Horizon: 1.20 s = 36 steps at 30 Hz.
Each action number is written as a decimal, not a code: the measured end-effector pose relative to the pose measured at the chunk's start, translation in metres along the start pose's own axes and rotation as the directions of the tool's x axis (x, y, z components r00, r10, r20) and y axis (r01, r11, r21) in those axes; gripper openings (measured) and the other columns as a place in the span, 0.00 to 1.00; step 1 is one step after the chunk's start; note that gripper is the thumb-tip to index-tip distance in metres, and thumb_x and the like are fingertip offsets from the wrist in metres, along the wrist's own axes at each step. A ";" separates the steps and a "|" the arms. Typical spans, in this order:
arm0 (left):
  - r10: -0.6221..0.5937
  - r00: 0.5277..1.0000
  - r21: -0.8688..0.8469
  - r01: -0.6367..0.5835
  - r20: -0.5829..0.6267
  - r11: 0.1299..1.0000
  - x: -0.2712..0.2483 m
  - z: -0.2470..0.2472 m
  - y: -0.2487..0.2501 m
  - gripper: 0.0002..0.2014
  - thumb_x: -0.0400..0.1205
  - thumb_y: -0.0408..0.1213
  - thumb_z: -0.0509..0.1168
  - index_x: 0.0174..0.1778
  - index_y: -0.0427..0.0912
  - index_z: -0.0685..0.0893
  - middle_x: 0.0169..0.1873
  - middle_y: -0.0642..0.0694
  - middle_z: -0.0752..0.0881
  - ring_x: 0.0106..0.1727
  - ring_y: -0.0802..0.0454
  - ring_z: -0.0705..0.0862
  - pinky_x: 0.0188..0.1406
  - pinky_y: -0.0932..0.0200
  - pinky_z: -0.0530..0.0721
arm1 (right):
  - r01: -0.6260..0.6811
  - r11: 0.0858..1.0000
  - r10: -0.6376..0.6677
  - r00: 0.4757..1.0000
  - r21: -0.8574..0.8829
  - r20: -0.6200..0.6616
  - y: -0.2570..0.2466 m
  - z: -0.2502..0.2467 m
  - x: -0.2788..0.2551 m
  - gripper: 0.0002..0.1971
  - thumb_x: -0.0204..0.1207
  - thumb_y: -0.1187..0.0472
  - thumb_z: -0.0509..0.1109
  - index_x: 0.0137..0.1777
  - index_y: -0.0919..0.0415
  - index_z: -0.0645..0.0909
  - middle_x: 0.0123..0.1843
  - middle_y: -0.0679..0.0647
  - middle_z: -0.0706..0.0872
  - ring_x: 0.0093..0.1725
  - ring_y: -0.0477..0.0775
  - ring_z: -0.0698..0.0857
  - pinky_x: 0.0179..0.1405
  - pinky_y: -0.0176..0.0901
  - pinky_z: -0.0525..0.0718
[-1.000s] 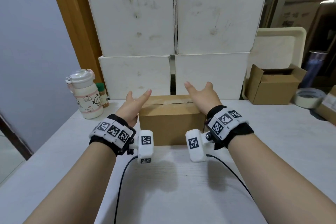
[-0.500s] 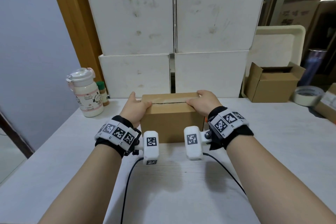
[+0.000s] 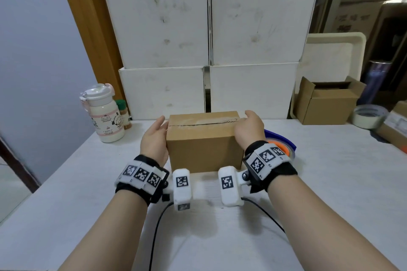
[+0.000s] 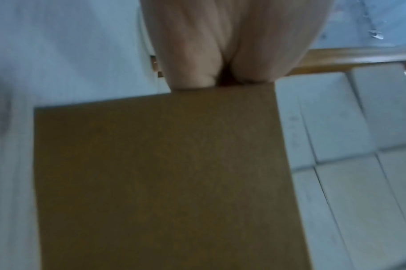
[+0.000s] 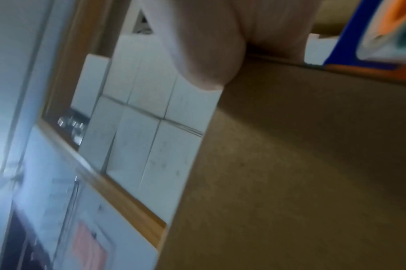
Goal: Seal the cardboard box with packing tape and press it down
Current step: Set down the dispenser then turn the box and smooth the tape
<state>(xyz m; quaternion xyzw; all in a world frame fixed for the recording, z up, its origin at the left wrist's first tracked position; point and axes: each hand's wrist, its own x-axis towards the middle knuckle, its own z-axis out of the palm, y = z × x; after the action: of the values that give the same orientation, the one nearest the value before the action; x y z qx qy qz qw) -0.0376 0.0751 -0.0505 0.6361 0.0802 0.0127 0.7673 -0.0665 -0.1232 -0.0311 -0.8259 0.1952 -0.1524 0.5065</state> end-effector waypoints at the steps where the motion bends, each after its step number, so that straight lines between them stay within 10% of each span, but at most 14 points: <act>1: -0.014 1.000 0.006 0.014 0.022 1.000 -0.002 0.000 0.001 0.20 0.88 0.33 0.53 0.77 0.40 0.70 0.72 0.41 0.78 0.69 0.45 0.79 0.72 0.51 0.76 | -0.010 0.999 0.011 1.000 0.049 -0.017 0.000 -0.002 -0.001 0.25 0.83 0.70 0.52 0.80 0.64 0.62 0.78 0.60 0.70 0.76 0.60 0.71 0.69 0.44 0.72; 4: -0.103 0.994 0.057 0.100 0.047 0.993 -0.004 0.003 0.013 0.25 0.84 0.58 0.53 0.65 0.42 0.78 0.63 0.40 0.83 0.65 0.44 0.82 0.71 0.45 0.77 | -0.095 0.966 0.095 0.995 0.242 0.013 0.001 -0.007 0.003 0.20 0.81 0.70 0.54 0.70 0.64 0.76 0.72 0.60 0.79 0.66 0.59 0.81 0.65 0.49 0.80; 7: -0.155 0.987 0.081 0.151 0.038 0.985 0.007 -0.002 0.022 0.42 0.74 0.71 0.54 0.74 0.40 0.72 0.66 0.40 0.82 0.67 0.41 0.81 0.69 0.41 0.77 | -0.164 0.890 0.136 0.986 0.425 0.094 -0.008 -0.015 0.004 0.13 0.83 0.62 0.54 0.44 0.62 0.80 0.54 0.60 0.89 0.36 0.52 0.84 0.26 0.39 0.79; 12: -0.055 0.987 0.042 0.049 0.152 0.998 -0.013 0.008 0.047 0.32 0.86 0.61 0.43 0.72 0.43 0.76 0.64 0.39 0.85 0.63 0.42 0.85 0.54 0.48 0.85 | -0.069 0.922 0.053 0.997 0.382 0.051 -0.026 -0.023 0.005 0.25 0.81 0.48 0.58 0.47 0.75 0.80 0.51 0.71 0.86 0.53 0.69 0.85 0.58 0.63 0.84; 15: -0.035 0.986 0.012 0.034 0.164 0.999 -0.024 0.020 0.046 0.33 0.86 0.61 0.40 0.75 0.43 0.72 0.68 0.41 0.82 0.67 0.43 0.83 0.60 0.49 0.81 | -0.065 0.967 0.045 0.995 0.246 0.083 -0.027 -0.023 0.003 0.28 0.83 0.42 0.54 0.58 0.68 0.82 0.59 0.66 0.83 0.65 0.66 0.80 0.71 0.58 0.75; 17: -0.054 0.979 -0.006 0.056 0.197 0.998 -0.029 0.024 0.042 0.30 0.86 0.61 0.38 0.55 0.48 0.82 0.45 0.47 0.93 0.48 0.53 0.92 0.53 0.50 0.81 | -0.057 0.991 0.038 0.988 0.122 0.153 -0.023 -0.020 -0.001 0.33 0.83 0.39 0.50 0.69 0.69 0.77 0.68 0.64 0.79 0.70 0.63 0.75 0.69 0.50 0.71; 20: -0.089 0.980 0.046 0.082 0.178 0.996 -0.032 0.026 0.033 0.27 0.85 0.63 0.38 0.39 0.53 0.77 0.24 0.56 0.89 0.29 0.56 0.90 0.41 0.53 0.82 | 0.012 1.000 -0.013 0.982 0.004 0.191 -0.009 -0.010 0.001 0.26 0.80 0.38 0.56 0.55 0.61 0.81 0.53 0.58 0.84 0.60 0.60 0.79 0.53 0.47 0.76; 22: -0.091 0.983 0.089 0.077 0.158 0.993 -0.025 0.023 0.029 0.28 0.80 0.69 0.42 0.54 0.54 0.77 0.42 0.53 0.90 0.44 0.51 0.90 0.51 0.51 0.84 | 0.041 0.999 -0.036 0.987 -0.032 0.157 -0.004 -0.007 0.002 0.27 0.80 0.40 0.59 0.60 0.65 0.80 0.57 0.59 0.85 0.60 0.61 0.81 0.56 0.48 0.78; 25: -0.139 0.968 0.179 0.102 0.211 0.979 0.017 0.012 0.008 0.62 0.50 0.88 0.49 0.78 0.55 0.68 0.76 0.47 0.74 0.75 0.45 0.75 0.76 0.41 0.68 | 0.048 0.994 -0.036 0.992 -0.095 0.121 0.000 -0.007 0.001 0.29 0.82 0.42 0.57 0.68 0.68 0.75 0.66 0.62 0.82 0.66 0.62 0.79 0.63 0.49 0.75; 28: -0.117 0.969 0.242 0.063 0.218 0.968 0.050 0.012 0.002 0.67 0.40 0.89 0.47 0.79 0.62 0.63 0.81 0.45 0.66 0.81 0.44 0.66 0.79 0.37 0.60 | 0.054 0.996 -0.045 0.992 -0.074 0.117 0.004 -0.010 0.004 0.28 0.84 0.43 0.53 0.62 0.69 0.78 0.55 0.59 0.84 0.65 0.63 0.79 0.57 0.47 0.74; 33: -0.037 0.979 0.229 -0.010 0.200 0.973 -0.008 0.020 0.060 0.45 0.80 0.70 0.40 0.59 0.34 0.85 0.54 0.44 0.87 0.61 0.51 0.79 0.68 0.54 0.69 | -0.093 0.944 0.076 0.995 0.317 0.067 -0.004 -0.025 0.007 0.29 0.84 0.40 0.51 0.33 0.64 0.76 0.37 0.57 0.83 0.39 0.55 0.82 0.40 0.45 0.78; 36: 0.032 0.994 0.126 -0.046 0.106 0.991 -0.001 0.016 0.057 0.32 0.85 0.59 0.48 0.52 0.34 0.86 0.54 0.42 0.85 0.56 0.49 0.82 0.56 0.53 0.76 | -0.119 0.894 0.109 0.993 0.432 0.047 -0.013 -0.026 0.013 0.29 0.78 0.36 0.55 0.42 0.64 0.81 0.47 0.58 0.86 0.49 0.58 0.84 0.56 0.52 0.82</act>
<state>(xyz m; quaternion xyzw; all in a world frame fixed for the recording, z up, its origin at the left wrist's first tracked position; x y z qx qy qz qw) -0.0318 0.0701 0.0086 0.6853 0.0285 -0.0105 0.7276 -0.0650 -0.1444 -0.0069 -0.6809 0.1990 -0.1531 0.6880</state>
